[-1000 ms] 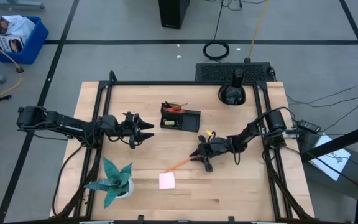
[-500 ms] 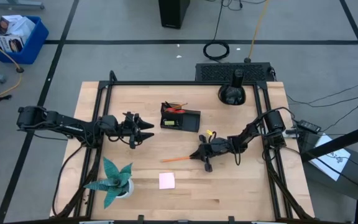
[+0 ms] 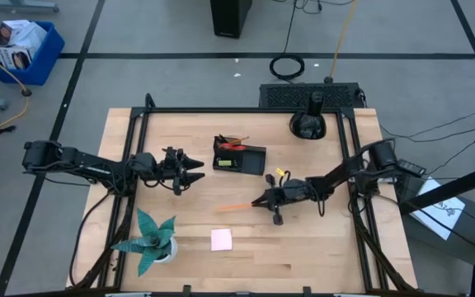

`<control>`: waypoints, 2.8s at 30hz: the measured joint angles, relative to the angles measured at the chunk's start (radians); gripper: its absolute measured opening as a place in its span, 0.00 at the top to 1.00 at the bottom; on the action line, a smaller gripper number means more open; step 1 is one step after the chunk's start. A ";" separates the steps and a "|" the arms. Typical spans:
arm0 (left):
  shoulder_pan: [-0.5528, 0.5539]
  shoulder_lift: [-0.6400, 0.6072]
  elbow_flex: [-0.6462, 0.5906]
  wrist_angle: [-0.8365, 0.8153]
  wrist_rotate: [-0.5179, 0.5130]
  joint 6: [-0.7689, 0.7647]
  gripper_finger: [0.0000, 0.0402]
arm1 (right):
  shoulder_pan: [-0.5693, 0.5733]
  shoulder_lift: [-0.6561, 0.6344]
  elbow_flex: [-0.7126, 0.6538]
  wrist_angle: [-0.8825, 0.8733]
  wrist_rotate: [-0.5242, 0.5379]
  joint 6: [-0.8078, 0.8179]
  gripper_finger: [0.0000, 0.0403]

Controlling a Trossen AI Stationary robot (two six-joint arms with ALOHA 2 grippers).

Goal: Pick and place office supplies into organizer
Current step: Put the orange pencil into the black desk organizer

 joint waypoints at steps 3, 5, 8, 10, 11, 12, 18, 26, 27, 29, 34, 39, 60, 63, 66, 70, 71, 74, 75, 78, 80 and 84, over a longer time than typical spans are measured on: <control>0.000 0.000 0.000 0.000 0.000 -0.003 0.36 | 0.001 -0.069 0.001 -0.106 0.043 -0.027 0.96; 0.000 0.000 0.000 -0.003 0.008 -0.002 0.36 | 0.001 -0.125 0.001 -0.204 0.083 -0.040 0.96; 0.003 0.000 0.000 -0.037 0.033 -0.032 0.36 | 0.000 -0.206 0.001 -0.322 0.104 -0.047 0.96; 0.018 0.000 0.009 -0.092 0.060 -0.092 0.36 | 0.000 -0.254 0.001 -0.379 0.103 -0.045 0.96; 0.029 0.000 0.018 -0.132 0.082 -0.123 0.36 | 0.000 -0.273 0.001 -0.391 0.103 -0.046 0.96; 0.038 0.000 0.027 -0.174 0.107 -0.155 0.36 | 0.000 -0.290 0.002 -0.403 0.103 -0.048 0.96; 0.082 0.001 0.100 -0.271 0.330 -0.243 0.36 | 0.000 -0.330 0.003 -0.417 0.098 -0.060 0.96; 0.082 0.063 0.287 -0.590 0.410 -0.266 0.36 | 0.000 -0.329 0.011 -0.425 0.094 -0.049 0.96; 0.079 0.082 0.305 -0.621 0.411 -0.271 0.37 | 0.001 -0.329 0.018 -0.437 0.089 -0.047 0.96; 0.076 0.126 0.338 -0.647 0.414 -0.276 0.36 | 0.001 -0.329 0.028 -0.450 0.067 -0.047 0.96; 0.072 0.211 0.375 -0.665 0.436 -0.296 0.36 | 0.013 -0.329 0.037 -0.442 0.069 -0.056 0.96; 0.064 0.274 0.392 -0.650 0.440 -0.295 0.37 | 0.013 -0.329 0.037 -0.443 0.070 -0.060 0.96; 0.043 0.515 0.523 -0.636 0.544 -0.285 0.37 | 0.013 -0.329 0.037 -0.425 0.042 -0.050 0.96; 0.039 0.531 0.522 -0.624 0.544 -0.289 0.37 | 0.013 -0.329 0.037 -0.418 0.043 -0.053 0.96; 0.030 0.540 0.523 -0.612 0.551 -0.291 0.37 | 0.013 -0.329 0.037 -0.416 0.043 -0.054 0.96; 0.011 0.541 0.523 -0.598 0.552 -0.293 0.37 | 0.013 -0.329 0.037 -0.412 0.043 -0.054 0.96; 0.006 0.541 0.523 -0.592 0.552 -0.295 0.37 | 0.013 -0.329 0.037 -0.412 0.043 -0.054 0.96; -0.008 0.541 0.523 -0.587 0.546 -0.304 0.37 | 0.013 -0.329 0.037 -0.411 0.044 -0.054 0.96; -0.010 0.541 0.523 -0.589 0.544 -0.305 0.37 | 0.013 -0.329 0.037 -0.408 0.044 -0.054 0.96; -0.016 0.541 0.522 -0.589 0.543 -0.309 0.37 | 0.013 -0.329 0.037 -0.395 0.044 -0.054 0.96; -0.020 0.541 0.522 -0.590 0.542 -0.309 0.37 | 0.013 -0.329 0.037 -0.389 0.043 -0.052 0.96; -0.023 0.541 0.522 -0.589 0.529 -0.298 0.42 | 0.013 -0.329 0.037 -0.389 0.043 -0.051 0.96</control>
